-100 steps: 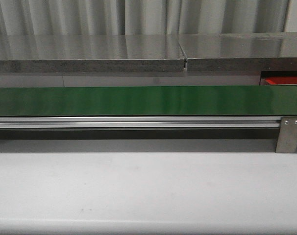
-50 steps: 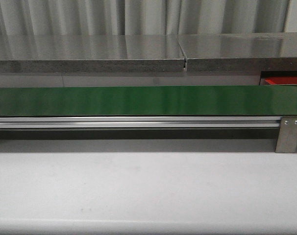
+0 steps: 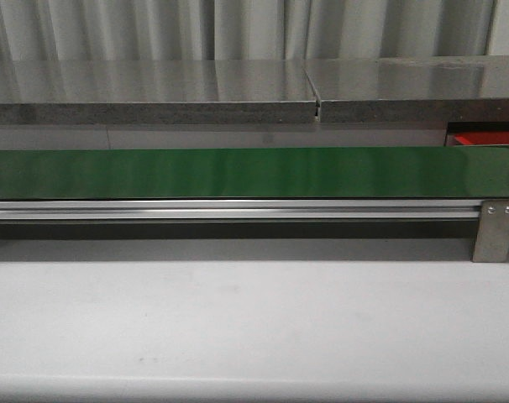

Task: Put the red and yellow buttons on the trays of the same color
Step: 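Set the red button on the green conveyor and open the left gripper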

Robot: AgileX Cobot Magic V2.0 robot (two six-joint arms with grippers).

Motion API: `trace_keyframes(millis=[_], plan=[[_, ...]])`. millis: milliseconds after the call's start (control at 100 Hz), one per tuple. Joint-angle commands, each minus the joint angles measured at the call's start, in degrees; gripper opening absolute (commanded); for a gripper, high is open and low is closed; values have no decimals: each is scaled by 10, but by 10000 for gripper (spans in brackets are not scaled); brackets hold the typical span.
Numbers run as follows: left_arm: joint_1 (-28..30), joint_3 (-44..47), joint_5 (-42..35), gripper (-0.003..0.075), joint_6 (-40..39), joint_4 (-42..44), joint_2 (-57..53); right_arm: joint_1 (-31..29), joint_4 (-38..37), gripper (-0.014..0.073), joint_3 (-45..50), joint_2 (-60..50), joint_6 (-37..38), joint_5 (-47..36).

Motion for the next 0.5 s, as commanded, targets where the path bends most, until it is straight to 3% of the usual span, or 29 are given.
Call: trace_keyframes(millis=[0, 190, 490], plan=[[-3, -18, -19, 172, 27, 14, -31, 0, -7, -67, -14, -2, -1, -39], [0, -18, -37, -20, 89, 15, -30, 0, -7, -67, -14, -2, -1, -39], [34, -18, -99, -20, 114, 14, -25, 0, -7, -67, -14, -2, -1, -39]])
